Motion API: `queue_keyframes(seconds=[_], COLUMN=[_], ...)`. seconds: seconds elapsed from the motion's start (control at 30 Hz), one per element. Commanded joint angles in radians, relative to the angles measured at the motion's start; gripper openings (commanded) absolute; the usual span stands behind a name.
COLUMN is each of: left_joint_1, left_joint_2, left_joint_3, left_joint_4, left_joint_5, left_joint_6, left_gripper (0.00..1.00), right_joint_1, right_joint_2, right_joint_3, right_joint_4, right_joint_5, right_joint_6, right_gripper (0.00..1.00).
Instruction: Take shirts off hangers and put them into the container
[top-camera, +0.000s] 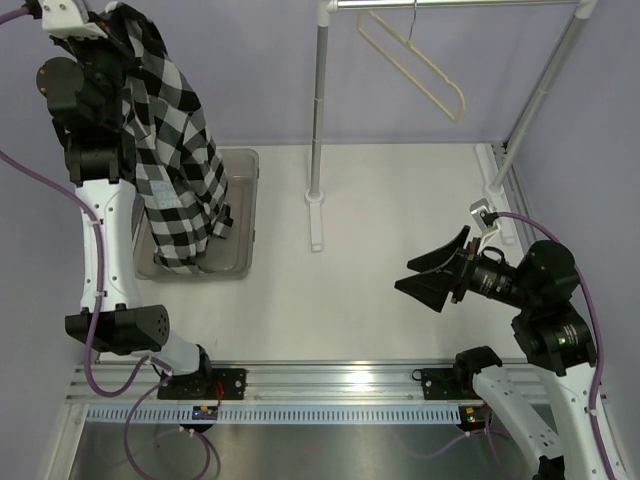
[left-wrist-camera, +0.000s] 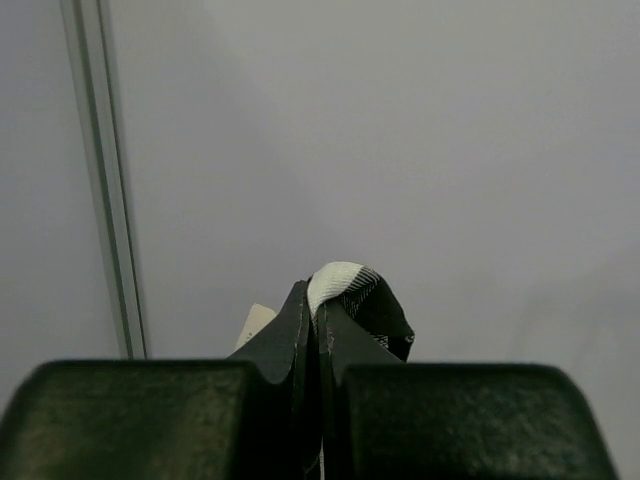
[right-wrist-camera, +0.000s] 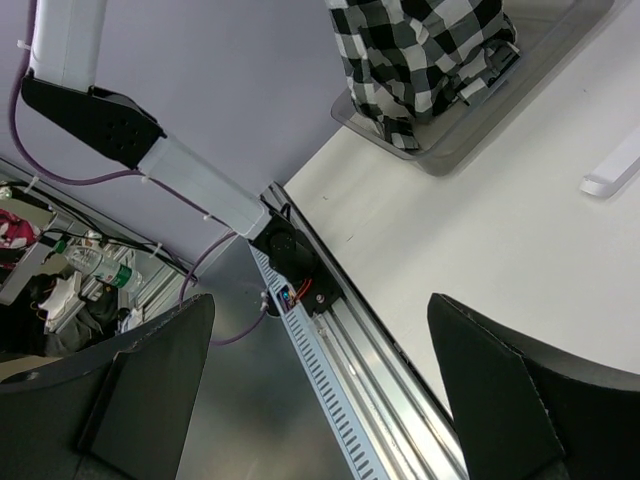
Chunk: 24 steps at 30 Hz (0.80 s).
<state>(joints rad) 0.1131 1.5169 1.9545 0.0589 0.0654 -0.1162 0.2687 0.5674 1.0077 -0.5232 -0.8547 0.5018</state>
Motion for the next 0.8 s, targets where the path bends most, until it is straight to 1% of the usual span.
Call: queue_keyframes(seconds=[0.0,0.03,0.07,0.13,0.2,0.23,0.27,0.33,0.37,0.43,0.57,0.63,0.73,0.77], left_joint_1=[-0.044,-0.079,-0.092,-0.105,-0.151,-0.197,-0.225,-0.291,-0.303,-0.314,-0.314,-0.314,-0.314,-0.313], left_joint_2=[0.002,0.003,-0.012,-0.029,-0.05,-0.052,-0.049,-0.046,-0.047,-0.047,-0.081,-0.098,-0.144,-0.18], left_joint_3=[0.199,0.204,0.192,0.138,0.08,0.07,0.061,0.006,-0.012,-0.055,-0.136,-0.158,-0.232,-0.259], left_joint_4=[-0.077,-0.123,-0.126,-0.14,-0.14,-0.152,-0.163,-0.148,-0.142,-0.131,-0.085,-0.073,-0.009,0.011], left_joint_5=[0.039,0.025,-0.019,-0.05,-0.126,-0.157,-0.23,-0.281,-0.324,-0.358,-0.487,-0.524,-0.594,-0.623], left_joint_6=[-0.016,-0.004,0.019,0.012,0.032,0.05,0.094,0.136,0.153,0.155,0.17,0.184,0.225,0.233], left_gripper=[0.0,0.0,0.0,0.0,0.0,0.0,0.0,0.0,0.0,0.0,0.0,0.0,0.0,0.0], right_joint_1=[0.007,0.007,0.007,0.007,0.007,0.007,0.006,0.006,0.007,0.006,0.006,0.006,0.007,0.007], right_joint_2=[-0.035,-0.04,-0.046,-0.064,-0.077,-0.08,-0.09,-0.1,-0.107,-0.113,-0.123,-0.123,-0.123,-0.124], right_joint_3=[0.052,0.055,0.063,0.066,0.074,0.075,0.08,0.084,0.089,0.097,0.097,0.094,0.094,0.095], right_joint_4=[-0.035,-0.041,-0.047,-0.051,-0.058,-0.066,-0.07,-0.075,-0.078,-0.096,-0.103,-0.1,-0.103,-0.107], right_joint_5=[-0.004,-0.004,-0.004,-0.007,-0.01,-0.012,-0.015,-0.017,-0.017,-0.014,-0.01,-0.012,-0.015,-0.017], right_joint_6=[0.006,0.009,0.011,0.021,0.024,0.027,0.03,0.041,0.041,0.037,0.04,0.041,0.037,0.034], right_gripper=[0.98,0.97,0.98,0.98,0.98,0.98,0.98,0.98,0.98,0.98,0.98,0.98,0.98,0.98])
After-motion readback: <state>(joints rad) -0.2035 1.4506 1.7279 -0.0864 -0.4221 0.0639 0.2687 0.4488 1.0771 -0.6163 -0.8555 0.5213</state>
